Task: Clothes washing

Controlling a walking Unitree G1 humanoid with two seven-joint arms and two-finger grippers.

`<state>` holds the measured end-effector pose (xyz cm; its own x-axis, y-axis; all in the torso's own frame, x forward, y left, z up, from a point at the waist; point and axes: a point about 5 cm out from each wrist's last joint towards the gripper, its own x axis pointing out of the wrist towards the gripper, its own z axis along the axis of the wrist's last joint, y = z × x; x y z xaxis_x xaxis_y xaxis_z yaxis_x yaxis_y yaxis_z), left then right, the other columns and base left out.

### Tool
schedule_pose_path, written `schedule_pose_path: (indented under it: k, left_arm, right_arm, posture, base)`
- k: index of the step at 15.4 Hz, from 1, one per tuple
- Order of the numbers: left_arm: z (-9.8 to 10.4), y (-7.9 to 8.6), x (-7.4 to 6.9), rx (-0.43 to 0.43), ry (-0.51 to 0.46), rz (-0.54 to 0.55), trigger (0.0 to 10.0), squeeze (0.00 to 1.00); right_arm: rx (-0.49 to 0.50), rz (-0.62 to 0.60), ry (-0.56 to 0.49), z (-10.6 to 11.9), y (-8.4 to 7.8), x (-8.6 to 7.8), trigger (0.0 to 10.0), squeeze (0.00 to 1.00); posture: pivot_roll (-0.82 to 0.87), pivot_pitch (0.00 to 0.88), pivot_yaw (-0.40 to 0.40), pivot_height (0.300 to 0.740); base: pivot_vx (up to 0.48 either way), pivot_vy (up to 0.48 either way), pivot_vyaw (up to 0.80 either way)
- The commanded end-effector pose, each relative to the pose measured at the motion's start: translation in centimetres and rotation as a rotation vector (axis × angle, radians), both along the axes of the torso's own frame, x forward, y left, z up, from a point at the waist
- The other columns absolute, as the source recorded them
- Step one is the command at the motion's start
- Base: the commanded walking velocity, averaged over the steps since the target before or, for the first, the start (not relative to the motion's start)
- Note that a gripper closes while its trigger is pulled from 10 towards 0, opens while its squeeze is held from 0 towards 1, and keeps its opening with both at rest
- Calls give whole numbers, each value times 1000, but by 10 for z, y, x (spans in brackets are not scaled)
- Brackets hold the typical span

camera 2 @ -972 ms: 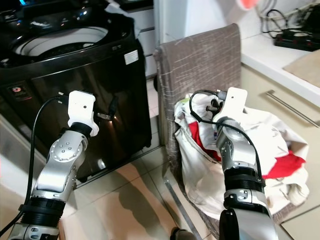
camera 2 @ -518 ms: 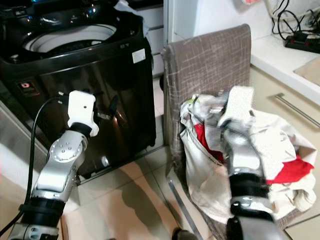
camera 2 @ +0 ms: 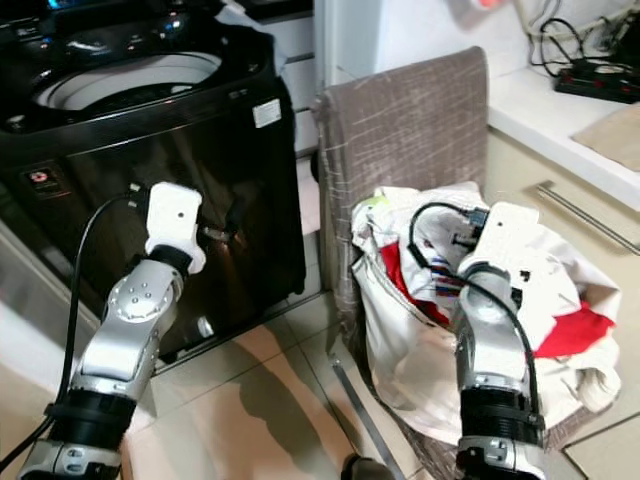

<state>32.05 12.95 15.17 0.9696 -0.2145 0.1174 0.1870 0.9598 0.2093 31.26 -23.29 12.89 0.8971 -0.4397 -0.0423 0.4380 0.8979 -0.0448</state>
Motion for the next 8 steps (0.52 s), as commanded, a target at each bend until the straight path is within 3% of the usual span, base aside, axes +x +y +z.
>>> schedule_pose_path:
  k: [1, 4, 8]
  left_arm:
    - [0, 0, 2, 11, 1, -7, 10000, 0]
    - [0, -2, 2, 14, -3, -15, 10000, 0]
    - [-1, -1, 0, 14, -2, -6, 10000, 0]
  right_arm:
    - [11, 10, -14, 4, 5, -2, 10000, 1000]
    - [138, 25, 60, -11, 10, -3, 10000, 1000]
    - [136, 59, 62, -3, 10, 4, 10000, 1000]
  posture:
    - [-165, 15, 73, 740]
    - [-165, 10, 71, 740]
    - [-149, 19, 57, 740]
  base:
    - [0, 0, 0]
    - [0, 0, 0]
    - [0, 0, 0]
